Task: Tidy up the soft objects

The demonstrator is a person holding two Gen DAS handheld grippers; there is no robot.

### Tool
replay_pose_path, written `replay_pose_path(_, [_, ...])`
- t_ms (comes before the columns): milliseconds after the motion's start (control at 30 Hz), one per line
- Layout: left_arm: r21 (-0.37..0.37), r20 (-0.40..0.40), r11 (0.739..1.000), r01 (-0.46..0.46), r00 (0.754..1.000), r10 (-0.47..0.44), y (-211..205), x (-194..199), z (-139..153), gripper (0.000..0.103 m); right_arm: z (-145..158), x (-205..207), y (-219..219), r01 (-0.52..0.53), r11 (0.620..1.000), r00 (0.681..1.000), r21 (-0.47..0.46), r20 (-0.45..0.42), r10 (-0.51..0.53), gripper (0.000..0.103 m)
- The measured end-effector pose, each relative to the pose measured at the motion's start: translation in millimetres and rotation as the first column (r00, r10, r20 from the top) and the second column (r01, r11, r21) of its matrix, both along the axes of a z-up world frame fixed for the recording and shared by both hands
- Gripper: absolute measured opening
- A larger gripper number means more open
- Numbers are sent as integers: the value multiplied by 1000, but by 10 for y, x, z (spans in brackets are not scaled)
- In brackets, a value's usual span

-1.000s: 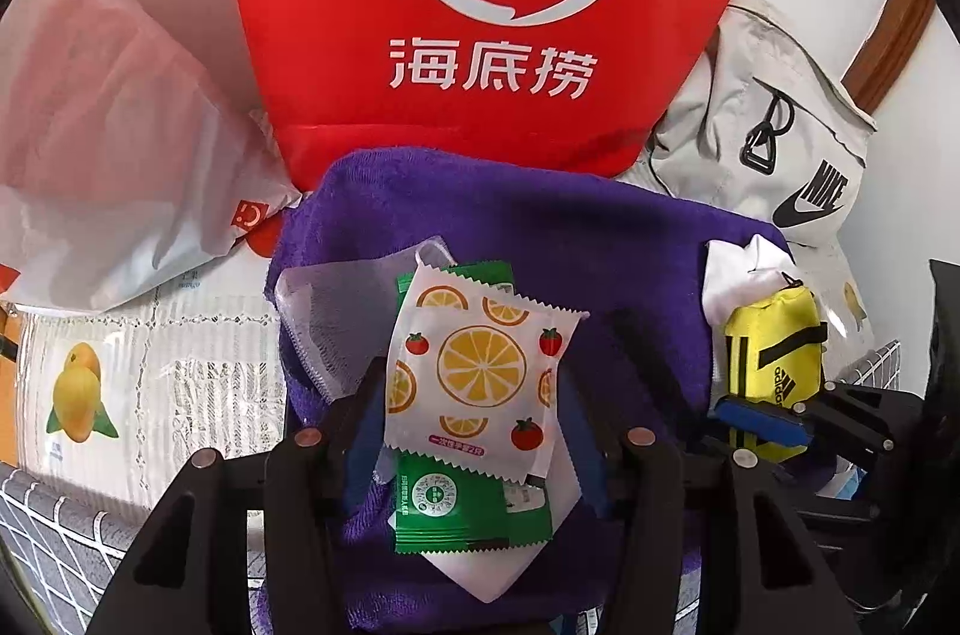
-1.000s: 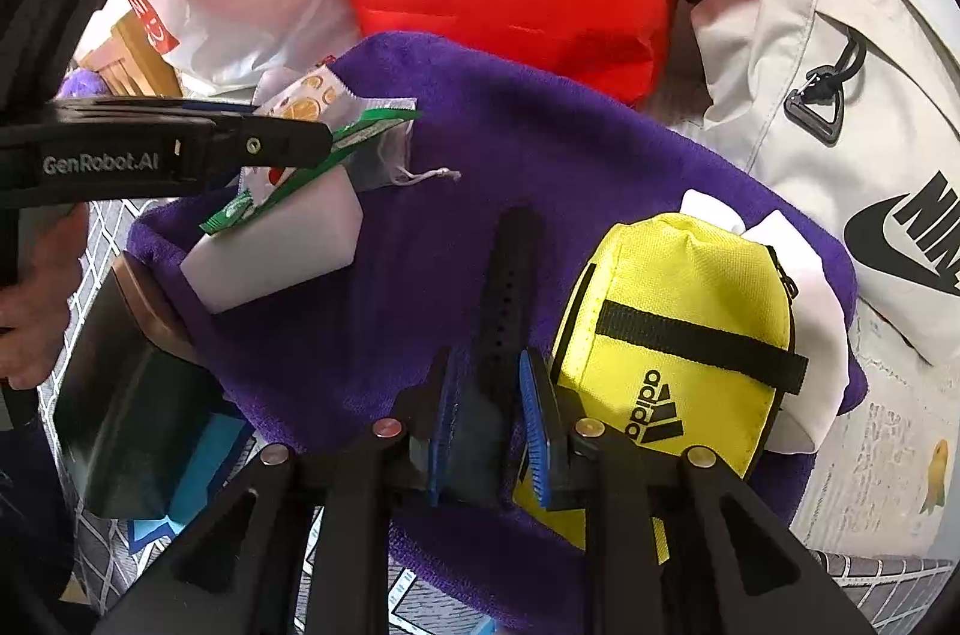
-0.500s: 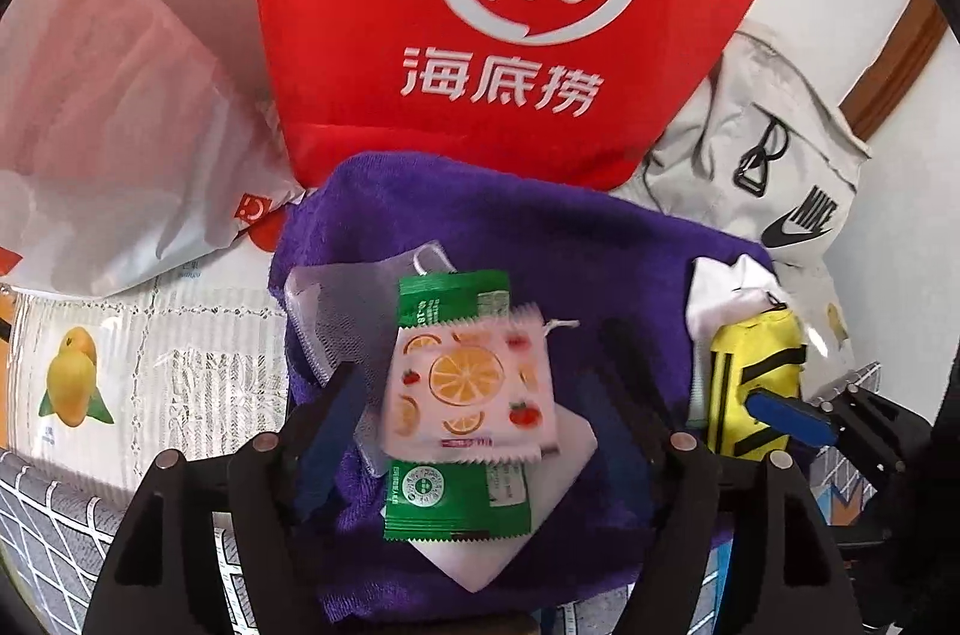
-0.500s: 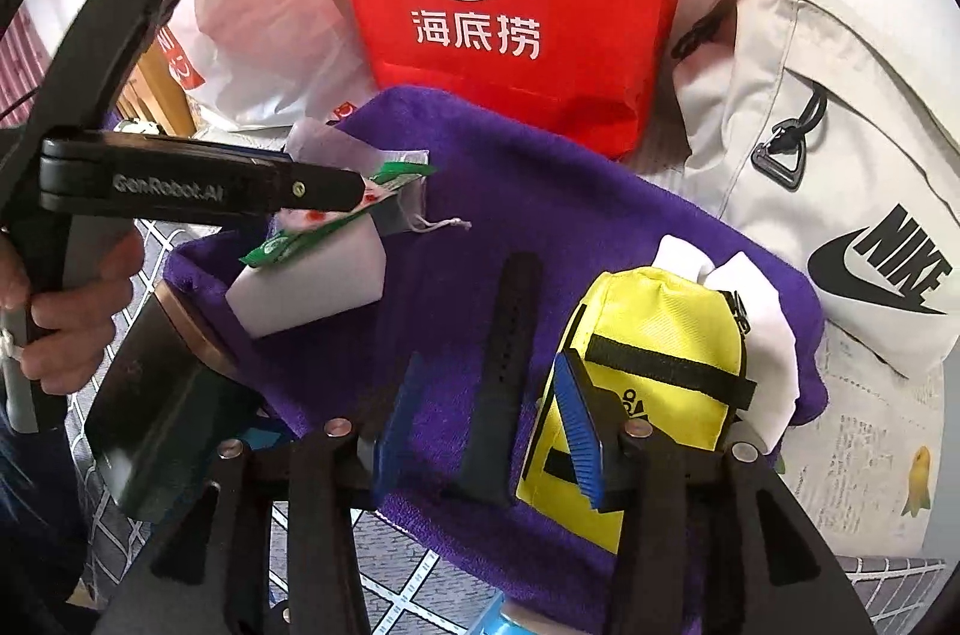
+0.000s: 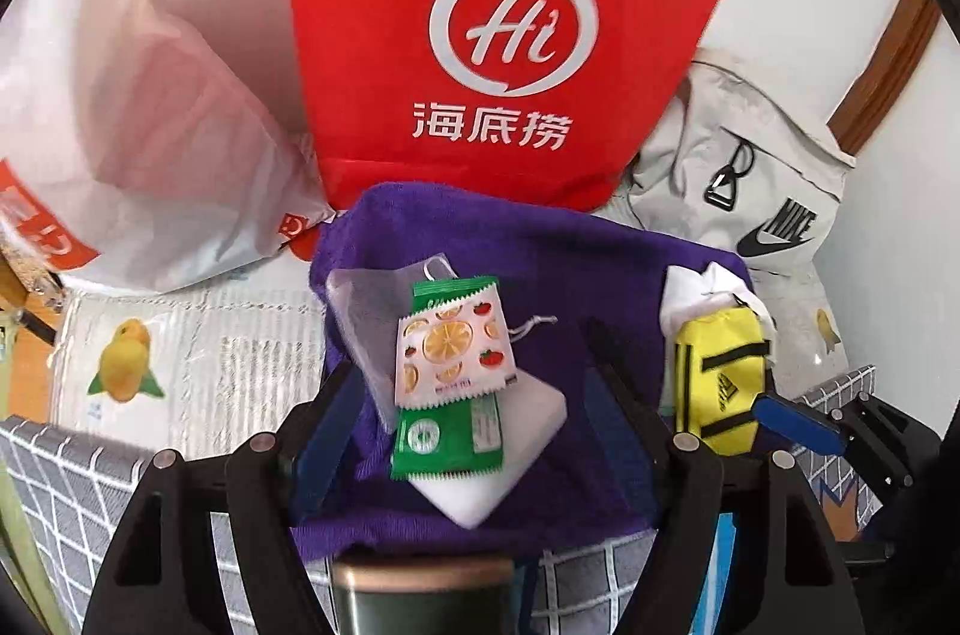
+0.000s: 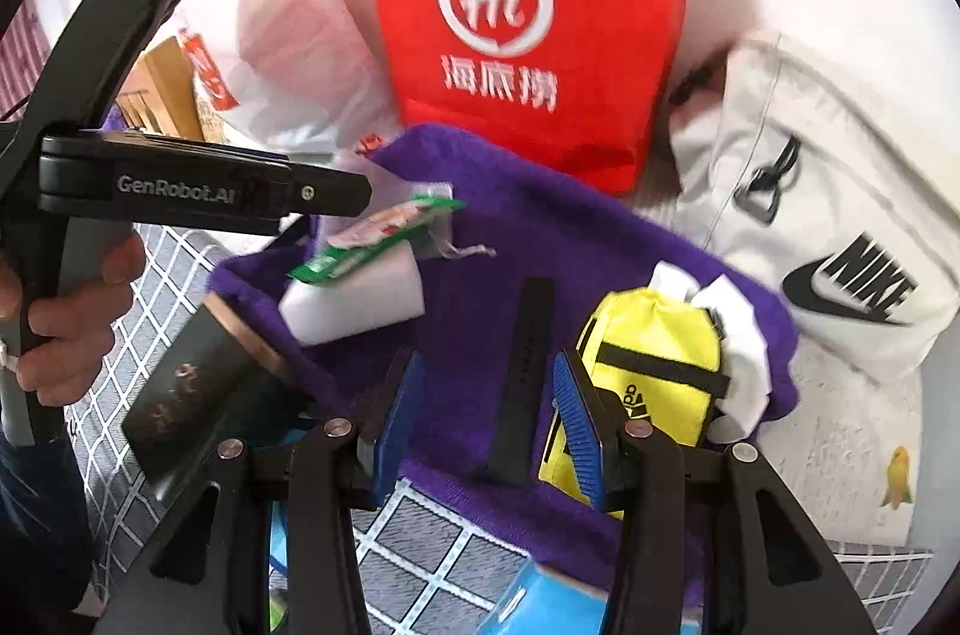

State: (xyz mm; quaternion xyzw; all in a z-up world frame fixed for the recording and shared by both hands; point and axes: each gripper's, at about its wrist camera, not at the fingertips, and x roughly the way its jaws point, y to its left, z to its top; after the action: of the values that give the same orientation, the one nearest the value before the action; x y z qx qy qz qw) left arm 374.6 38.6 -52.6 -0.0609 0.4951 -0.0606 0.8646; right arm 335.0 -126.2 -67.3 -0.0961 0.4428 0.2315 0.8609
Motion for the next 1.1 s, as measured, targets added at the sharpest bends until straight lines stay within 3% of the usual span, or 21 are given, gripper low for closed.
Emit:
replay_pose_path(400, [35, 0, 996, 85, 996, -85, -213, -1125, 75, 74, 108, -892, -289, 45, 999, 999, 16, -5, -45, 46])
replay_pose_path(700, [88, 20, 982, 164, 986, -167, -611, -1978, -73, 73, 22, -1740, -670, 177, 980, 984, 90, -29, -175, 46])
replay_pose_path(933, [75, -7, 969, 235, 972, -235, -895, -2286, -370, 59, -51, -2155, -945, 286, 953, 957, 97, 19, -289, 46])
replay_pose_path(1000, [77, -15, 969, 236, 972, -235, -948, -2304, -468, 49, -93, -2232, -1037, 310, 945, 950, 101, 10, -312, 46])
replay_pose_path(1100, [80, -40, 967, 240, 970, -238, -1008, -2274, -618, 49, -149, -2317, -1133, 330, 939, 943, 94, -4, -332, 46])
